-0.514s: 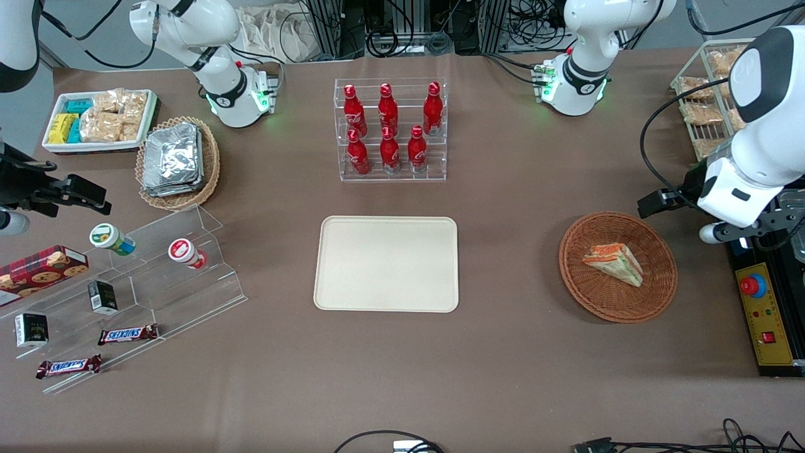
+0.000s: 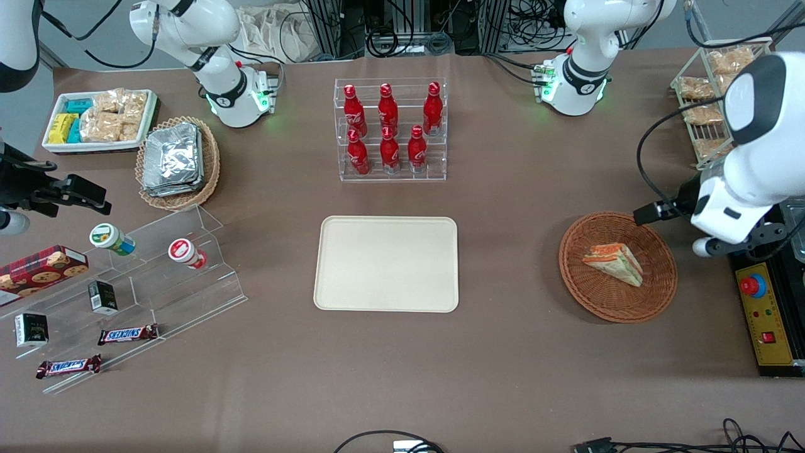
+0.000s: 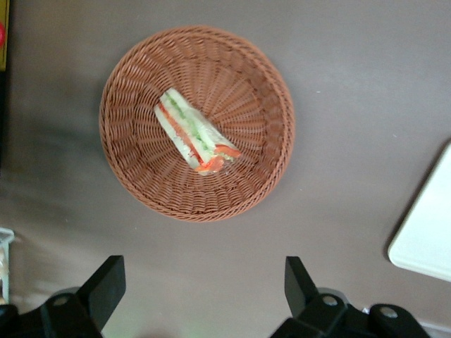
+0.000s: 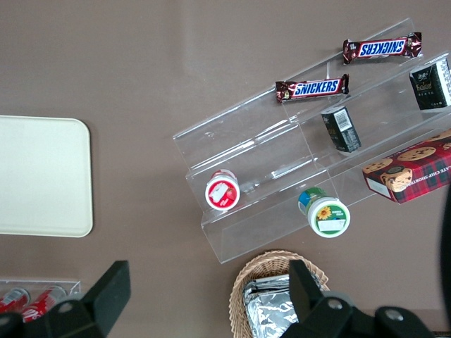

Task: Place sandwich from basket to tray
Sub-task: 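Lower the open left gripper over the sandwich in the wicker basket, then close the left gripper on the wrapped sandwich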

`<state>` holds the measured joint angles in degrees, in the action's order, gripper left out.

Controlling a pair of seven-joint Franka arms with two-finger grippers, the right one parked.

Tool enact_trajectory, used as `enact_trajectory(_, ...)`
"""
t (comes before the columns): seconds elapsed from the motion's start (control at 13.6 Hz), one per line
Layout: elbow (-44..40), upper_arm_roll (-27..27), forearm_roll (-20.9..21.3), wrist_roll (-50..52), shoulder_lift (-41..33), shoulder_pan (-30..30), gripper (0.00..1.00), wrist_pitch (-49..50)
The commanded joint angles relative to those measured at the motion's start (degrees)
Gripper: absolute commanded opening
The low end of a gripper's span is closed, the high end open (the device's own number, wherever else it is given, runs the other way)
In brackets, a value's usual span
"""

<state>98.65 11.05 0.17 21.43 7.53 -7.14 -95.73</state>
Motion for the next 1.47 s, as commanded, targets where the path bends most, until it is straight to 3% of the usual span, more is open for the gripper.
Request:
enact_trajectory(0.0, 2.3, 0.2, 1.2, 8.2, 3.3, 0.0, 1.0, -4.6)
enact_trajectory(0.22, 13.7, 0.1, 1.3, 16.2, 3.0, -0.1, 1.0, -19.7)
enact_trajectory(0.66, 19.2, -0.6, 1.1, 23.1, 5.7, -0.2, 1.0, -27.9)
enact_trajectory(0.88, 25.3, -3.8, 1.2, 22.7, 6.4, -0.1, 1.0, -38.5)
enact_trajectory(1.39, 22.7, -4.3, 2.2, 24.7, 12.3, 0.1, 1.0, -39.0)
